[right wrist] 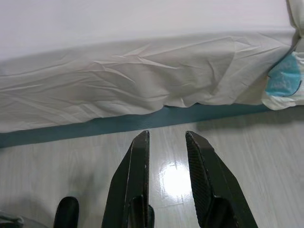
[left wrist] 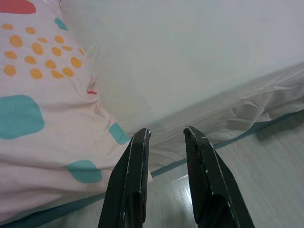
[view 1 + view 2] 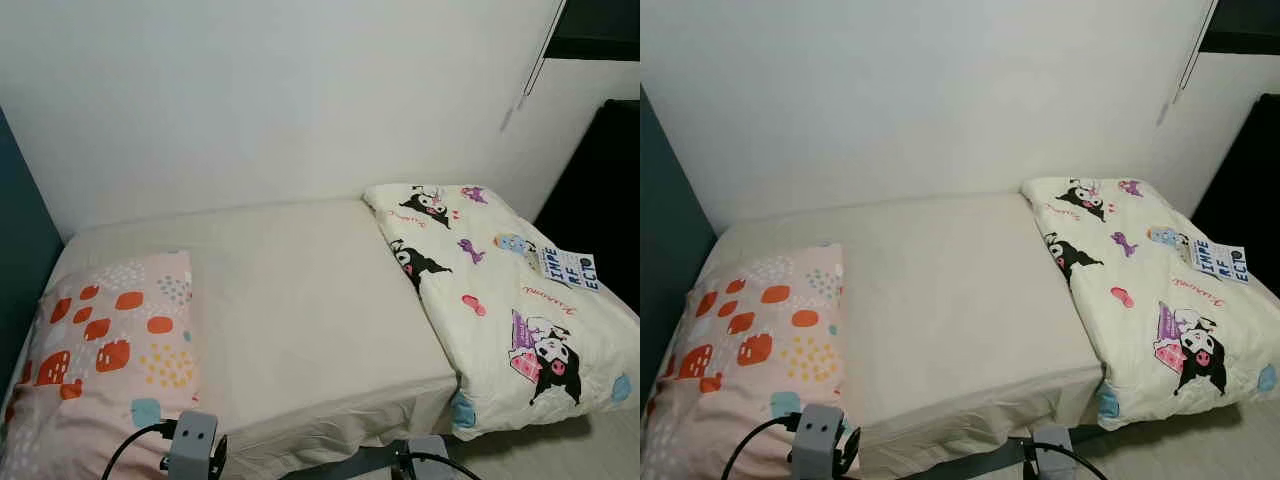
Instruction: Clean up the room
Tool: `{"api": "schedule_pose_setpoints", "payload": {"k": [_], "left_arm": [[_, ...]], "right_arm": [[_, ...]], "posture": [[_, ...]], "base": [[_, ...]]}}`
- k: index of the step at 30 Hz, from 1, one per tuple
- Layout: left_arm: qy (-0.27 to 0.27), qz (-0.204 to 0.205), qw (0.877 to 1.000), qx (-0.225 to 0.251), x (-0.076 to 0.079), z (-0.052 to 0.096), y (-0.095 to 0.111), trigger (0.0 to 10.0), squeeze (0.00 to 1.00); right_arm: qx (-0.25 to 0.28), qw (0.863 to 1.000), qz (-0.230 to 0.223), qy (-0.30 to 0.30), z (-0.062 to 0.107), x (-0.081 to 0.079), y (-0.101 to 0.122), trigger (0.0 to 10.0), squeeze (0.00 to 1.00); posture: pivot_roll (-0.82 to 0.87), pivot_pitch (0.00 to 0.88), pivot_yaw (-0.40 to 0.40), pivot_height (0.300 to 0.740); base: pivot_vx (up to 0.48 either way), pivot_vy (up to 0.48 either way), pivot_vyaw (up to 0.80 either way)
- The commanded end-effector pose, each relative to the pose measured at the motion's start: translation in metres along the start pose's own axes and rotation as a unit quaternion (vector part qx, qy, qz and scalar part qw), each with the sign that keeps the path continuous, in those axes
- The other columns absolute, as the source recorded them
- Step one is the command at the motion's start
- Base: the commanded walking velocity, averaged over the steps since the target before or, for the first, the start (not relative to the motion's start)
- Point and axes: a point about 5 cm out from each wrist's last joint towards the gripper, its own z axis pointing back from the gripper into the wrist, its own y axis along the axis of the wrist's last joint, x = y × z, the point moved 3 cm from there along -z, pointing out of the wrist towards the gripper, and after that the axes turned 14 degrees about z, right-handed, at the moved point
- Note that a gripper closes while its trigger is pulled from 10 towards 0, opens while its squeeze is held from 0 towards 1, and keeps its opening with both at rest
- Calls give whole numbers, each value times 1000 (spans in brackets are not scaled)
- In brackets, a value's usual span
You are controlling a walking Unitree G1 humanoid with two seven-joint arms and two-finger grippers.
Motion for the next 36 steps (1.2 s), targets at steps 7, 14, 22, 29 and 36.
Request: {"api": "schedule_pose_setpoints", "payload": {"k": [7, 14, 22, 29, 36], "left_arm": [[-1, -11, 1000, -16, -3, 4, -7, 10000, 0], [0, -14, 1000, -19, -3, 6, -9, 10000, 0], [-1, -16, 1000, -22, -4, 6, -10, 10000, 0], [-1, -18, 1000, -22, -5, 8, -10, 10000, 0], [1, -19, 1000, -21, -6, 8, -10, 10000, 0]], "right_arm": [[-21, 1000, 8, -1, 3, -3, -8, 10000, 0], [-23, 1000, 10, -3, 3, -2, -10, 10000, 0], [-28, 1000, 13, -3, 4, -1, -12, 10000, 0], [-32, 999, 13, -1, 4, -2, -13, 10000, 0], [-35, 999, 13, 2, 5, -4, -15, 10000, 0]], "posture": [[50, 98, -61, 740], [51, 93, -60, 740], [54, 81, -62, 740], [57, 82, -61, 740], [60, 83, -61, 740]], "base": [[0, 0, 0], [0, 0, 0], [0, 0, 0], [0, 0, 0], [0, 0, 0]]}}
